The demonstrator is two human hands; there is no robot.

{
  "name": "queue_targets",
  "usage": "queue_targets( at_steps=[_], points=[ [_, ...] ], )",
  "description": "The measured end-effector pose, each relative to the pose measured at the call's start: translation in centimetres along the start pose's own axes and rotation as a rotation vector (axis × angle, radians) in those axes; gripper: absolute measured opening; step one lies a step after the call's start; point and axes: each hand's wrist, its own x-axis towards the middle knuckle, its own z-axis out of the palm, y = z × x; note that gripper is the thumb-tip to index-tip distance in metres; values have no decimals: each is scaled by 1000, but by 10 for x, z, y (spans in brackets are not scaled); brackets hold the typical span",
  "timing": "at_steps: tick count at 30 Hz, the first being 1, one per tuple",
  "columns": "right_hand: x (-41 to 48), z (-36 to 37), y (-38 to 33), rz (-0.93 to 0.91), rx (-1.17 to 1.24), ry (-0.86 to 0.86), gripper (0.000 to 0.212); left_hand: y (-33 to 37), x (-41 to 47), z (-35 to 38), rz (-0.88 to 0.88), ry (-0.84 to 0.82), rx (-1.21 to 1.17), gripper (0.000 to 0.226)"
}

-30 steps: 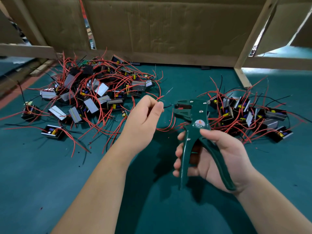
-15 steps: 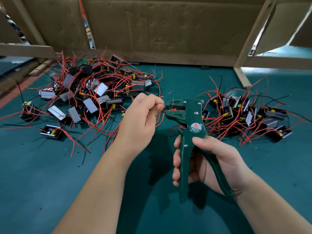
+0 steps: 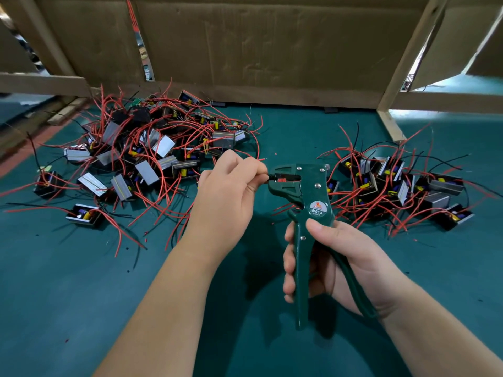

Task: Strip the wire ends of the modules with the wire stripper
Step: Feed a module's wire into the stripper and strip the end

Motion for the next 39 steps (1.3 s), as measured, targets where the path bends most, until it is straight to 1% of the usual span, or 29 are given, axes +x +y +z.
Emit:
queue_targets(
  at_steps=[6, 10, 13, 15, 17, 19, 21, 23, 25, 27, 29, 31, 32, 33, 35, 36, 37, 39],
  points=[
    [0, 5, 1, -10, -12, 94, 39, 1, 0, 1, -8, -10, -11, 19],
    [0, 11, 4, -13, -10, 131, 49, 0, -3, 4, -69, -26, -77, 24],
    [3, 10, 4, -32, 11, 243, 48, -2, -4, 10, -104, -47, -86, 23],
    [5, 8, 1, -7, 34, 230, 47, -4, -4, 13, -135, -61, -93, 22],
    [5, 7, -1, 11, 145, 143, 49, -7, -4, 14, -175, 4, -149, 23],
    [6, 4, -2, -2, 251, 62, 55, -5, 0, 12, -287, 107, -308, 25],
    [6, 5, -3, 8, 333, -2, 63, 1, 5, 9, -407, 185, -639, 26],
    [7, 5, -4, 18, 396, -47, 71, 9, 5, 8, -428, 196, -985, 27],
    [8, 4, -5, -9, 415, -71, 74, 17, 3, 9, -354, 89, -1148, 32],
    [8, 1, -8, -66, 410, -74, 73, 24, -1, 11, -263, -47, -1208, 37],
    [6, -3, -10, -123, 359, -74, 68, 27, -4, 11, -210, -146, -1261, 36],
    [4, -5, -11, -186, 282, -76, 64, 28, -4, 8, -202, -218, -1299, 31],
    [4, -5, -11, -237, 248, -49, 60, 25, -4, 7, -193, -183, -1207, 29],
    [4, -5, -12, -306, 219, 8, 54, 19, -4, 5, -172, -99, -988, 29],
    [4, -7, -15, -462, 160, 197, 35, 5, -1, 0, -139, 110, -383, 27],
    [4, -9, -18, -538, 121, 294, 31, -3, 1, -3, -172, 187, -138, 26],
    [3, -11, -20, -601, 78, 365, 29, -12, 2, -6, -274, 220, 37, 29],
    [2, -17, -22, -651, 48, 425, 29, -28, 2, -11, -574, 186, 293, 37]
  ],
)
